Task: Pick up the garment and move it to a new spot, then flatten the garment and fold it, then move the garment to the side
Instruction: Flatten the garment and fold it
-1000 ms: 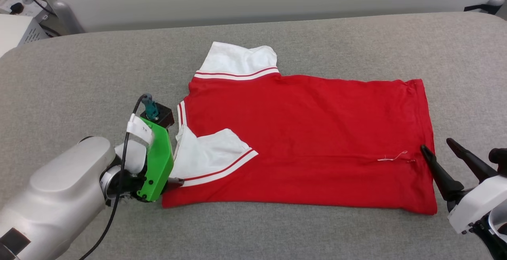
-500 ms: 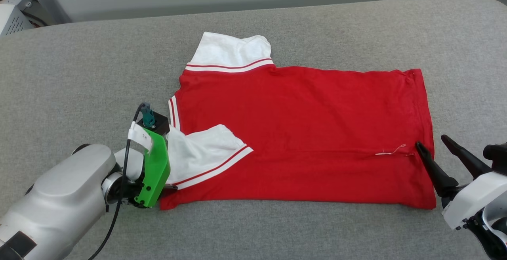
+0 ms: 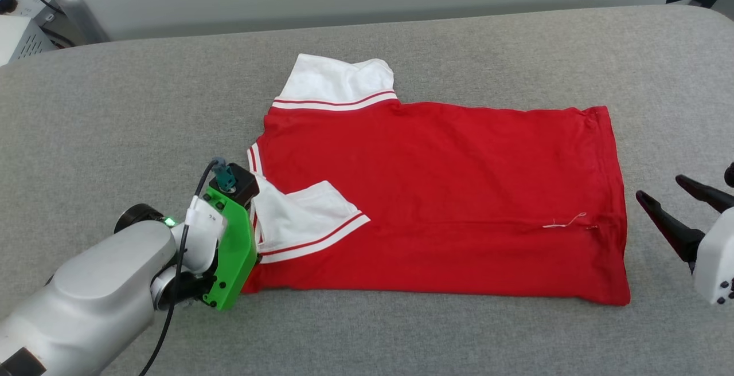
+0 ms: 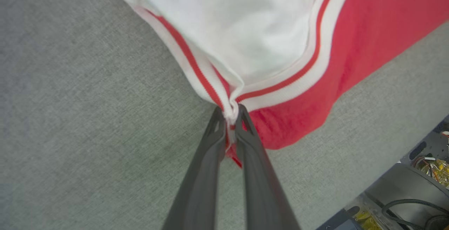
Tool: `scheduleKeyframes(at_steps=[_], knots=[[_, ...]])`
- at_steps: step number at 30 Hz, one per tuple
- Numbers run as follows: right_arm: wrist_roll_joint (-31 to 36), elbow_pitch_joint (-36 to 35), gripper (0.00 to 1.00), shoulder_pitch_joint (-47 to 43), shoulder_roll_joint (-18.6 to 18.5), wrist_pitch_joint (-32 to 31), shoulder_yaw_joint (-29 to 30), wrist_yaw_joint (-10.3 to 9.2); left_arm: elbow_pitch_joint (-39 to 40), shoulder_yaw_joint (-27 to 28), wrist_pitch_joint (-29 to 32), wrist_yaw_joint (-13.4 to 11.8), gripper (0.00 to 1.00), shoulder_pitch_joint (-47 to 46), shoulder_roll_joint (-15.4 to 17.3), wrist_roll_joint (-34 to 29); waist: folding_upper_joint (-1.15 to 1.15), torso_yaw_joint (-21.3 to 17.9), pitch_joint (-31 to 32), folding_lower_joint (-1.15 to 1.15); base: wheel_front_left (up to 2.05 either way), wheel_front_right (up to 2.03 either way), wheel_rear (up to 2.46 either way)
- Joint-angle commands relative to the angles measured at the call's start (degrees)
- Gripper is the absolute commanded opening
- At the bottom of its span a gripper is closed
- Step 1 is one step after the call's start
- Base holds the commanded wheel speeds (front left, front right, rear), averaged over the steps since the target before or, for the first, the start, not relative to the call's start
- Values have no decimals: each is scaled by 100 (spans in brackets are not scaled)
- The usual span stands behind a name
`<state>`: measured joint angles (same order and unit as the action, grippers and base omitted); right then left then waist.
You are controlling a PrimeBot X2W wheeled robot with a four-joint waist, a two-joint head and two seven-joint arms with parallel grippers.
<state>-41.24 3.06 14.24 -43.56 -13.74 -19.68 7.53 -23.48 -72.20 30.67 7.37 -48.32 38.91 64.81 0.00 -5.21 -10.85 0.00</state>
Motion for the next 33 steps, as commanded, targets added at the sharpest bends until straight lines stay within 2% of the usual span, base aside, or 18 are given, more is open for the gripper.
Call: scheduleKeyframes(at_steps=[1, 6, 12, 18, 27, 28, 29, 30, 33], knots=[[-124, -76, 100, 92, -96, -321, -45, -4, 91, -12, -63, 12, 0, -40, 70, -100, 0, 19, -3, 0, 0, 0, 0], [-452, -273, 100, 195, -336, -1473, -153, -4, 371, -26, -196, 12, 0, -187, 222, -178, 0, 83, -68, 0, 0, 0, 0], [-476, -79, 100, 280, -215, -2209, -475, -4, 525, -45, -249, 12, 0, -302, 222, -296, 0, 183, -186, 0, 0, 0, 0], [-412, 558, 100, 258, 95, -2328, -779, -4, 554, -62, -293, 12, 0, -387, 170, -411, 0, 279, -321, 0, 0, 0, 0], [-461, 1373, 100, 230, 511, -1978, -1254, -4, 499, -78, -402, 12, 0, -325, 191, -453, 0, 274, -431, 0, 0, 0, 0], [-499, 1413, 57, 236, 522, -1948, -1286, -4, 490, -79, -422, 12, 0, -304, 201, -452, 0, 261, -426, 0, 0, 0, 0], [-535, 1450, 21, 253, 527, -1867, -1296, -4, 477, -81, -448, 12, 0, -273, 215, -447, 0, 247, -415, 0, 0, 0, 0], [-552, 1472, 0, 273, 521, -1796, -1301, -4, 466, -82, -466, 12, 0, -244, 228, -439, 0, 232, -398, 0, 0, 0, 0], [-523, 1482, 0, 346, 454, -1547, -1354, -4, 429, -81, -567, 12, 0, -88, 297, -354, 0, 168, -290, 0, 0, 0, 0]])
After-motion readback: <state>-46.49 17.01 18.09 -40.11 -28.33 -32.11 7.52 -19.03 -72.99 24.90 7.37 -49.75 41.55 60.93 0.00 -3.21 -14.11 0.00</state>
